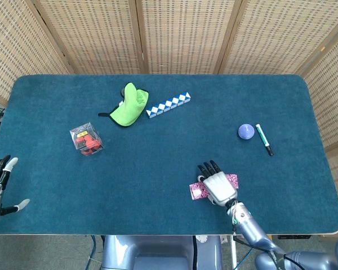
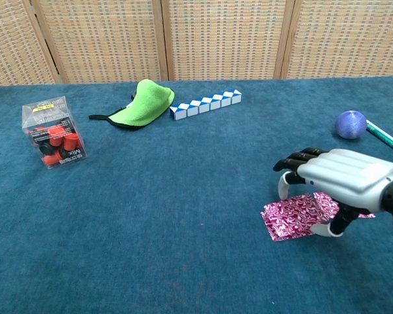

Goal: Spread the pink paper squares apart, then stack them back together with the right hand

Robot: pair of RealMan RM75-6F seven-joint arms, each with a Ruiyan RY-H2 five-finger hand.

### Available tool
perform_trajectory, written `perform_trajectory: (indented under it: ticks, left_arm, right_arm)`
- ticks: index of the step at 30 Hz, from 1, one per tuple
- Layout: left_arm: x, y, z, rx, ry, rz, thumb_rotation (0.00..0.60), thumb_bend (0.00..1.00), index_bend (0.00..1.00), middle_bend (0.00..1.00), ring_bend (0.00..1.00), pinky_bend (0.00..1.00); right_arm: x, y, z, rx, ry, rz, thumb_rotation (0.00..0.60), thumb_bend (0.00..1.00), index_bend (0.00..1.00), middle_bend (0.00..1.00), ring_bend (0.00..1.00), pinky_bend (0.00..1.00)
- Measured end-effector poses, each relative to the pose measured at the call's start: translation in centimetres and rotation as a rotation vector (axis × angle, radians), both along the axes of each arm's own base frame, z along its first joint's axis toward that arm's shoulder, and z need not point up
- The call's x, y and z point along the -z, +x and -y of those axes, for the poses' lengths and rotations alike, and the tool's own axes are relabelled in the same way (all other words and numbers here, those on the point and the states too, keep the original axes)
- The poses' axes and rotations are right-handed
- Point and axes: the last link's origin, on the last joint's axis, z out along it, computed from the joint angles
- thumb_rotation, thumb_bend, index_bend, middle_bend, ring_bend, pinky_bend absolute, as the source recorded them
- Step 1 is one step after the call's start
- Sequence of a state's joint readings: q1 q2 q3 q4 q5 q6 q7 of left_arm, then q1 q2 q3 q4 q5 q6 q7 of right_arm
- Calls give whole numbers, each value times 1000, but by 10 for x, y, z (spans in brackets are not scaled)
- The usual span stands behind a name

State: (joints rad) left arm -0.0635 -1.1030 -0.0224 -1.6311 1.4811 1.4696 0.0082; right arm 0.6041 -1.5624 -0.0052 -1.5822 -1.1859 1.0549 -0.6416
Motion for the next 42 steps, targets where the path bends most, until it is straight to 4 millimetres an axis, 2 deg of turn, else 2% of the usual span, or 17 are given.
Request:
perform_trajectory:
  ticks: [7, 20, 28, 33, 42]
  left_arm:
    - [0, 0, 0, 2, -3, 4, 600, 0, 0, 0, 0, 0]
    - [0, 0, 0, 1, -2, 1, 600, 0, 0, 0, 0, 0]
    - [0, 0, 0, 1, -1, 1, 600, 0, 0, 0, 0, 0]
    - [0, 0, 0, 0, -1, 1, 600, 0, 0, 0, 0, 0]
    - [0, 0, 0, 1, -1, 2, 600, 0, 0, 0, 0, 0]
  right_arm:
    - [7, 6, -4, 30, -5, -12, 600, 311, 572, 103, 0, 0]
    - [9, 3, 3, 47, 3, -49, 600, 311, 571, 86, 0, 0]
    - [5, 1, 3, 48, 18, -68, 600, 308, 489, 58, 0, 0]
    - [4, 2, 2, 43, 23, -75, 600, 260, 413, 48, 0, 0]
    - [6, 3, 2, 46, 24, -73, 600, 260, 380, 41, 0, 0]
